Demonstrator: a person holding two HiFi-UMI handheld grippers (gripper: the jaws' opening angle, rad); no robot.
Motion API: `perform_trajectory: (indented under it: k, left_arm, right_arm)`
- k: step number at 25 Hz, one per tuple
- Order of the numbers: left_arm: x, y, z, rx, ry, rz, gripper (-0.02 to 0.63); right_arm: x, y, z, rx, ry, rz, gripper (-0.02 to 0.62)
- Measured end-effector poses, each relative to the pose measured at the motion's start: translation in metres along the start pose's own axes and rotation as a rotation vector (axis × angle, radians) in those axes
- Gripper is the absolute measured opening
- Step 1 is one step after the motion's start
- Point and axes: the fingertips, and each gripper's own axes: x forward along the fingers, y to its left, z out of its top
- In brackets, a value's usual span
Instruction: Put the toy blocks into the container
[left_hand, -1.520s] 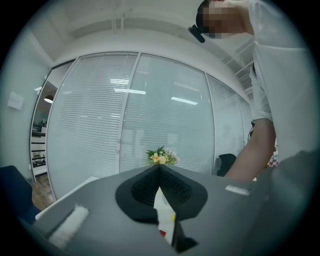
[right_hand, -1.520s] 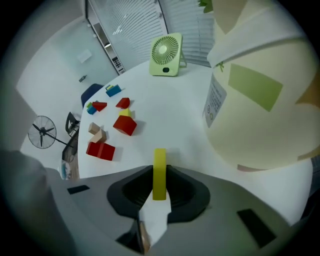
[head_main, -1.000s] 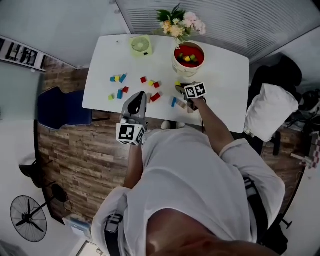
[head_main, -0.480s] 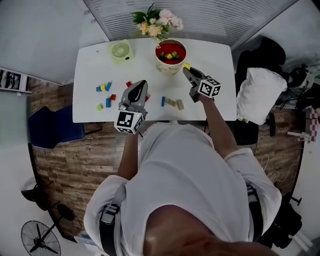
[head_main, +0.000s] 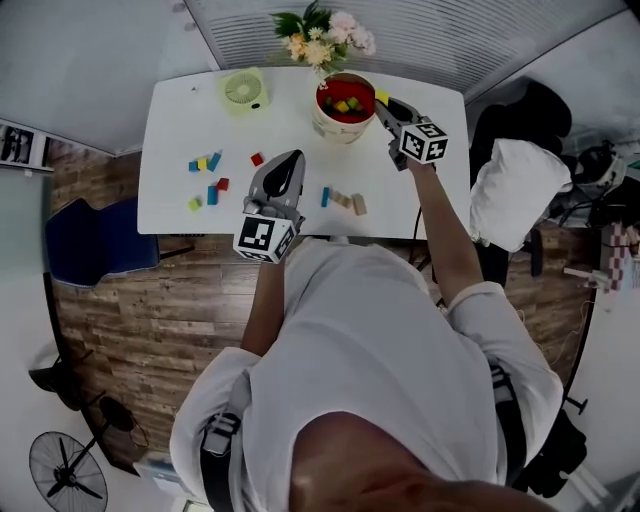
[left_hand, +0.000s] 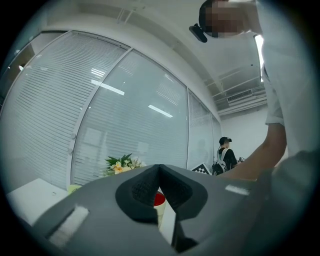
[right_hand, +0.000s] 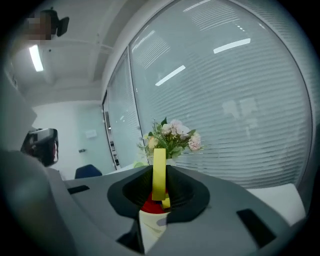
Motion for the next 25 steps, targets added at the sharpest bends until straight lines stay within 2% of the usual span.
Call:
perform_trajectory:
  k: [5, 9, 13, 19, 23, 25]
  left_arm:
    - [-0.021, 0.012, -0.004, 0.009, 0.018, 0.065, -0.002]
    - [-0.030, 0.020, -0.004, 0.008, 0.020, 0.112, -0.002]
    - [-0.034, 0.024, 0.000, 0.019, 0.021, 0.134, -0.002]
    - [-0.033, 0.022, 0.002, 0.019, 0.017, 0.132, -0.002]
    - [-0.033, 0.020, 0.002, 0.019, 0.021, 0.117, -0.002]
    - [-0.032, 0.020, 0.001, 0.017, 0.023, 0.111, -0.002]
  right_arm:
    - [0.035, -0.007, -0.006, -0.164, 0.153, 0.006, 0.074]
    - [0.061, -0.012, -0.028, -0.297, 0.339, 0.003, 0.074]
    - [0.076, -0.018, -0.044, -0.376, 0.484, -0.007, 0.074]
    - [0.082, -0.019, -0.049, -0.401, 0.557, -0.006, 0.077]
    - [0.080, -0.018, -0.047, -0.375, 0.546, -0.024, 0.153]
    - [0.076, -0.014, -0.043, -0.362, 0.514, -0.037, 0.150]
